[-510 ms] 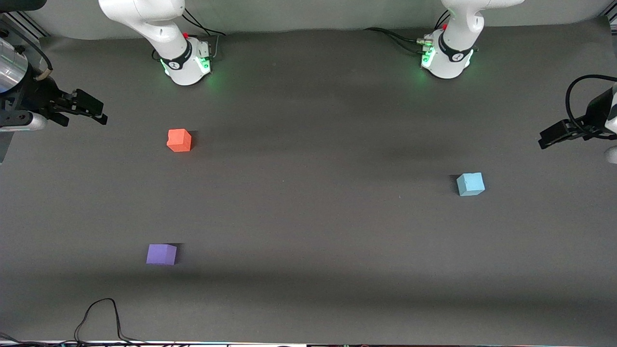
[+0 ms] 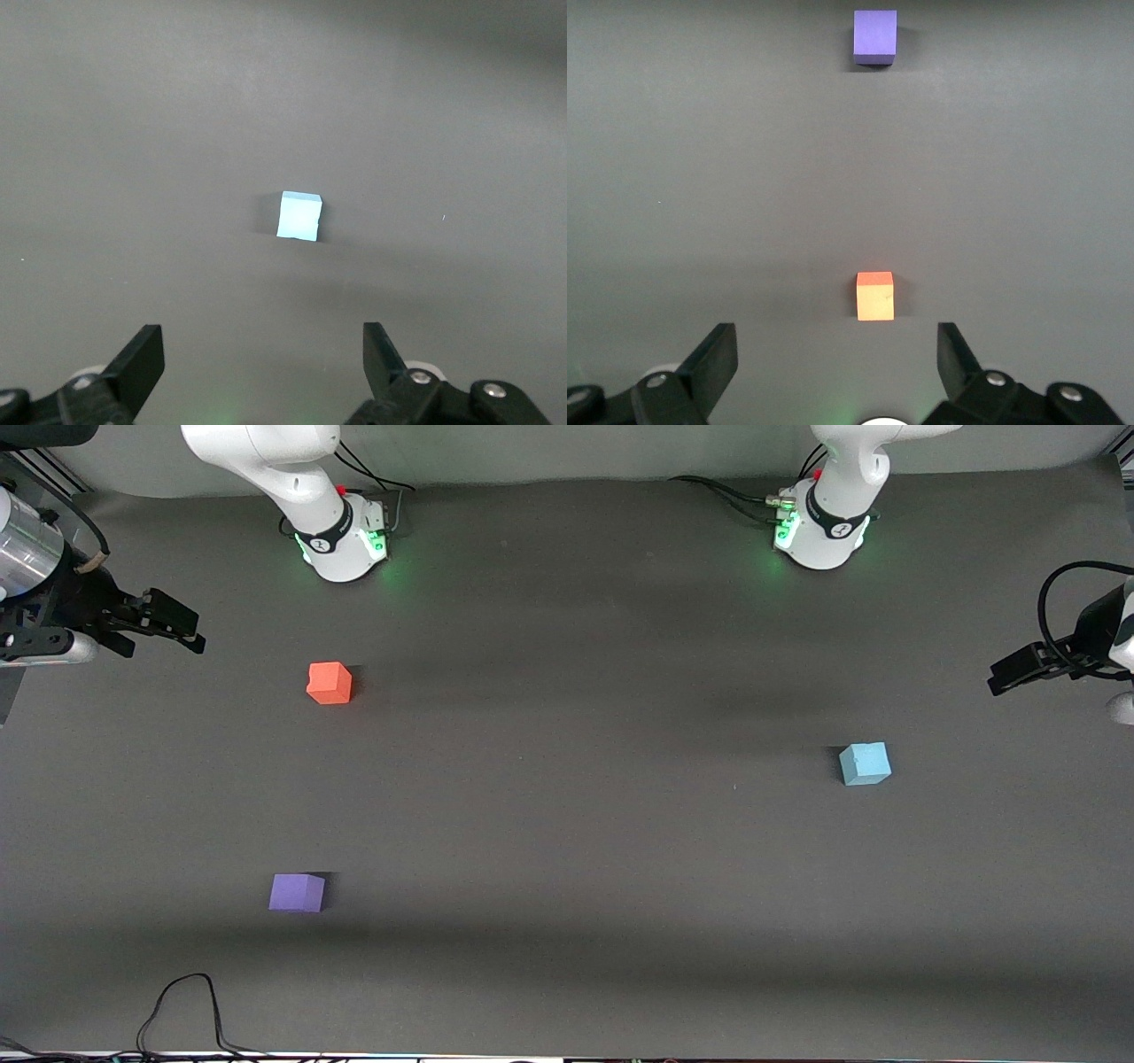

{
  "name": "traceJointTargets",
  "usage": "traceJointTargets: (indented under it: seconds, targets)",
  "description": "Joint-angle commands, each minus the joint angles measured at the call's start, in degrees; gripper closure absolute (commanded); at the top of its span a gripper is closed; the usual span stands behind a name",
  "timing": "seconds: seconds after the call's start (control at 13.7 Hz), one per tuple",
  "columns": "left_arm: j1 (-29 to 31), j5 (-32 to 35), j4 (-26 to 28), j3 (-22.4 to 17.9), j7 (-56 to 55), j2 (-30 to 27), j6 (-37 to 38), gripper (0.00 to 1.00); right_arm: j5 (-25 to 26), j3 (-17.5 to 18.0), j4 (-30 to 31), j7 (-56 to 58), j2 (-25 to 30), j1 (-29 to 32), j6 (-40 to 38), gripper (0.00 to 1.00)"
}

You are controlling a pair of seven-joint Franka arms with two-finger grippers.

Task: Place blue block between orange and purple blocks
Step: 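Move the left gripper toward the light blue cube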

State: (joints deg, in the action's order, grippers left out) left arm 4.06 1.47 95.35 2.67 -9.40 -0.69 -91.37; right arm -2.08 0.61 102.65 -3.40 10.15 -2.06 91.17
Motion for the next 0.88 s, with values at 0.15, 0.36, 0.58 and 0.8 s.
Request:
traceJointTargets:
  seconds: [0.15, 0.36, 0.58, 0.8]
  targets:
    - [0.9, 0.1, -1.0, 0.8, -0.1, 0.3, 1.8, 0.00, -0.2, 0.0, 2.4, 0.0, 2.0, -0.5, 1.6, 0.00]
    - [1.1, 0.1, 2.7, 0.8, -0.1, 1.0, 0.1, 0.00, -0.2, 0.0, 2.5, -0.6, 2.0, -1.4, 1.9, 0.00]
    - [0.7, 0.1, 12.1, 0.8, -0.1, 1.1, -9.6, 0.00, -0.2, -0.1, 2.6, -0.6, 2.0, -1.4, 2.0, 0.00]
    - [0.5, 0.1, 20.2, 0.9, 0.0, 4.2, -21.0, 0.00, -0.2, -0.1, 3.1, -0.6, 2.3, -1.4, 2.0, 0.00]
